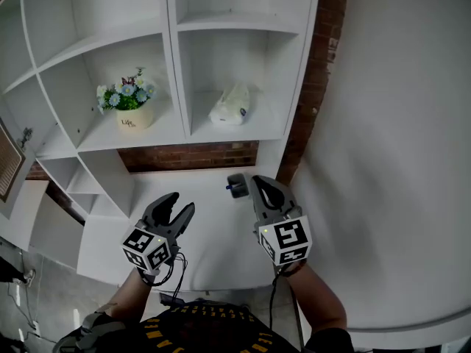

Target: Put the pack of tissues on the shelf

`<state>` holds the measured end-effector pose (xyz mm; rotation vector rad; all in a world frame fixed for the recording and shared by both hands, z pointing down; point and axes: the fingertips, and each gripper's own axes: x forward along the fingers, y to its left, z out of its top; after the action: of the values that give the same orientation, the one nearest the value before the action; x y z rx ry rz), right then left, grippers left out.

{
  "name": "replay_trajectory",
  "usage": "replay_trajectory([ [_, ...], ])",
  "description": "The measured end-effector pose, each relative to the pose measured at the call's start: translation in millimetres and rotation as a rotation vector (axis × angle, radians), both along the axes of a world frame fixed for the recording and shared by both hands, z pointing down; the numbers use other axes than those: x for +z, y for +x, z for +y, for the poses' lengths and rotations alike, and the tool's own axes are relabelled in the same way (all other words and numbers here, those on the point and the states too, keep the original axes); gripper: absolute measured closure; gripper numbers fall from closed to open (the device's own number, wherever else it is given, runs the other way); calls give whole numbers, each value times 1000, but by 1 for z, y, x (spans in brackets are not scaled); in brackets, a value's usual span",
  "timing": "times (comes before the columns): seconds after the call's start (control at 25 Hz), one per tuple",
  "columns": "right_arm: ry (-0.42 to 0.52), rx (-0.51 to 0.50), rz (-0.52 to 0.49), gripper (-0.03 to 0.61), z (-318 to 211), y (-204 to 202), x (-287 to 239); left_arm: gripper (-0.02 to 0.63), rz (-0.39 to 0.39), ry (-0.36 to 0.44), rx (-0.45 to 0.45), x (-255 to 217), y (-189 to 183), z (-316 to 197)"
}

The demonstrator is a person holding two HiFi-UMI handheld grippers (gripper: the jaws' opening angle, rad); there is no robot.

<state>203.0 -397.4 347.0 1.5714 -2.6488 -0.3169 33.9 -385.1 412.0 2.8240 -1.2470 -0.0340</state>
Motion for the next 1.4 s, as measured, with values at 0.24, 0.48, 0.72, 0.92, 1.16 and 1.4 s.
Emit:
replay_trajectory([
  [0.24, -128, 29, -16, 588, 26, -13, 76, 403, -74, -90, -18, 57, -11, 18],
  [0.48, -279, -33, -9, 588, 50, -23, 135, 403, -44, -162, 86, 72, 17, 41],
  [0.72, -254, -67, 8, 588, 61, -8, 110, 403, 59, -222, 178, 64, 43, 60],
  [0.92, -291, -163, 17, 588, 83, -37, 124, 403, 29, -235, 188, 75, 49, 62],
  [1.16, -329, -210, -145, 588, 91, -46, 130, 403, 89, -299, 207, 77, 52, 63],
  [1.4, -363, -278, -316, 588, 93, -54, 131, 403, 98, -330, 219, 83, 54, 64],
])
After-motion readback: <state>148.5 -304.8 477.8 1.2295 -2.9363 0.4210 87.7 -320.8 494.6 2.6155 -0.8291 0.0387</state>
